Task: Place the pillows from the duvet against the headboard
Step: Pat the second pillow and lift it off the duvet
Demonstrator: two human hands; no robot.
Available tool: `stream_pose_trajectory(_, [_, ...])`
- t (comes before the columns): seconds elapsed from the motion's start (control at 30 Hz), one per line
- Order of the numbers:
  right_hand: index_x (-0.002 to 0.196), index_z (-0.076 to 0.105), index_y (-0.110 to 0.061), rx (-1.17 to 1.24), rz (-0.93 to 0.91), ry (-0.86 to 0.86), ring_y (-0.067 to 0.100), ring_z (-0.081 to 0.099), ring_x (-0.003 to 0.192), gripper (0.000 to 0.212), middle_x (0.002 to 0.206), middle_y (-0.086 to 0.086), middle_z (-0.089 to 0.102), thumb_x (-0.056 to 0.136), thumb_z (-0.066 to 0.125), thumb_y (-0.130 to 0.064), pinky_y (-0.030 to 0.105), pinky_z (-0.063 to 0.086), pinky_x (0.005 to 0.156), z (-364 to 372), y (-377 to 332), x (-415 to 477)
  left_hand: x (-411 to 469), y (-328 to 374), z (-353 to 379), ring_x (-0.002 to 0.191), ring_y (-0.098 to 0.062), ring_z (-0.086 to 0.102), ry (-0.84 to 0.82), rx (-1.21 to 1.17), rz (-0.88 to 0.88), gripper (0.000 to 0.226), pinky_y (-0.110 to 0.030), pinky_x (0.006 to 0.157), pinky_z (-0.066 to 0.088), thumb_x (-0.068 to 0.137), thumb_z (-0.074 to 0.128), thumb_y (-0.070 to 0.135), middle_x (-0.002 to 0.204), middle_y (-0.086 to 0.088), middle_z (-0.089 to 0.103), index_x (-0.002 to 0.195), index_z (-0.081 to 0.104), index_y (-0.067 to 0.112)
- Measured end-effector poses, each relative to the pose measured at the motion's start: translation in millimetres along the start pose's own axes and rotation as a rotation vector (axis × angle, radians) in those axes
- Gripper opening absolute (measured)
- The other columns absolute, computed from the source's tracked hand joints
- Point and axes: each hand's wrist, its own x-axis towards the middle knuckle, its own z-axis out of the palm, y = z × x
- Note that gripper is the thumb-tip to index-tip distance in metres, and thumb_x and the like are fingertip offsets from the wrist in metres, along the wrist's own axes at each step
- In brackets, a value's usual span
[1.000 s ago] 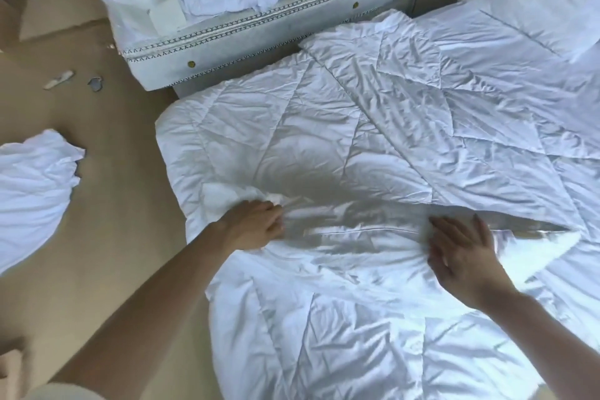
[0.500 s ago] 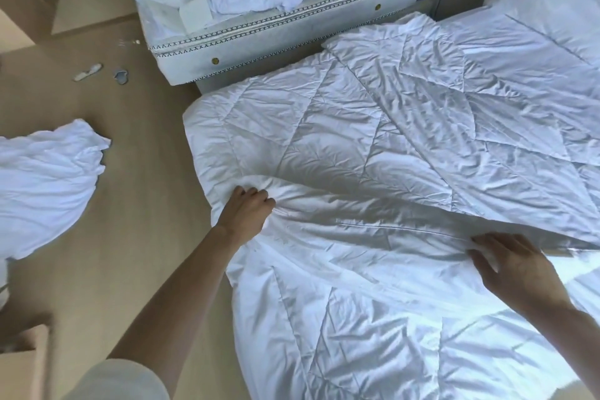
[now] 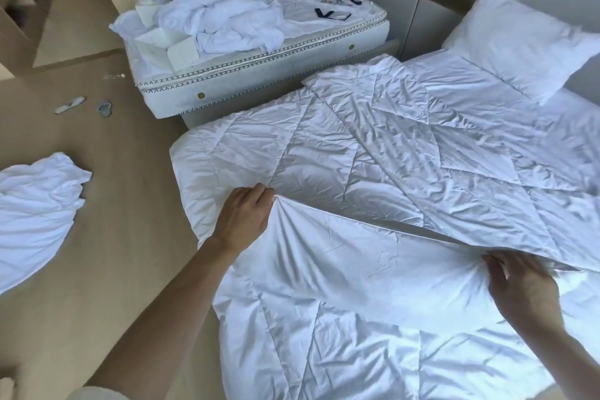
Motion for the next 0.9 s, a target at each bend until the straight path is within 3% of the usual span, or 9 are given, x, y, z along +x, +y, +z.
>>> stream_pose_trajectory(0.13, [0.090,0.067,0.002,0.007,0.010,0.069,0.043,0.059,0.078,0.033,0.082,0.023,0.064,0.091,0.044,-0.022,0.047,0.041,0.074,-28,20,3,25,27,-14,0.067,-0.032,0.057,0.101,-0.041,-0.046,0.017,-0.044,0.064,0.052,0.103,0.046,0.011,0.083,-0.011,0.056,0.094,0.060,0.007])
stream_pose_trajectory(0.37, [0.098,0.067,-0.003,-0.042,0.154,0.123,0.044,0.062,0.079,0.028,0.087,0.021,0.065,0.091,0.046,-0.021,0.045,0.050,0.065,-104,72,-4,80,108,-20,0.070,-0.034,0.057,0.163,-0.039,-0.022,0.020,-0.044,0.063,0.051,0.105,0.042,0.011,0.082,-0.012,0.054,0.095,0.059,0.008])
stream_pose_trajectory(0.77, [0.104,0.067,-0.002,-0.174,0.386,0.236,0.044,0.061,0.086,0.036,0.093,0.021,0.065,0.089,0.042,-0.024,0.046,0.048,0.074,-226,220,-75,125,310,-5,0.071,-0.031,0.053,0.193,-0.200,0.210,0.007,-0.042,0.064,0.046,0.097,0.054,0.007,0.083,-0.010,0.053,0.098,0.060,0.010])
stream_pose_trajectory(0.9, [0.103,0.067,-0.003,-0.203,0.434,0.236,0.043,0.060,0.084,0.038,0.090,0.019,0.063,0.090,0.040,-0.026,0.044,0.047,0.072,-248,270,-96,133,370,8,0.083,-0.033,0.062,0.181,-0.266,0.230,0.015,-0.041,0.073,0.047,0.086,0.066,-0.002,0.097,-0.011,0.062,0.095,0.064,0.009])
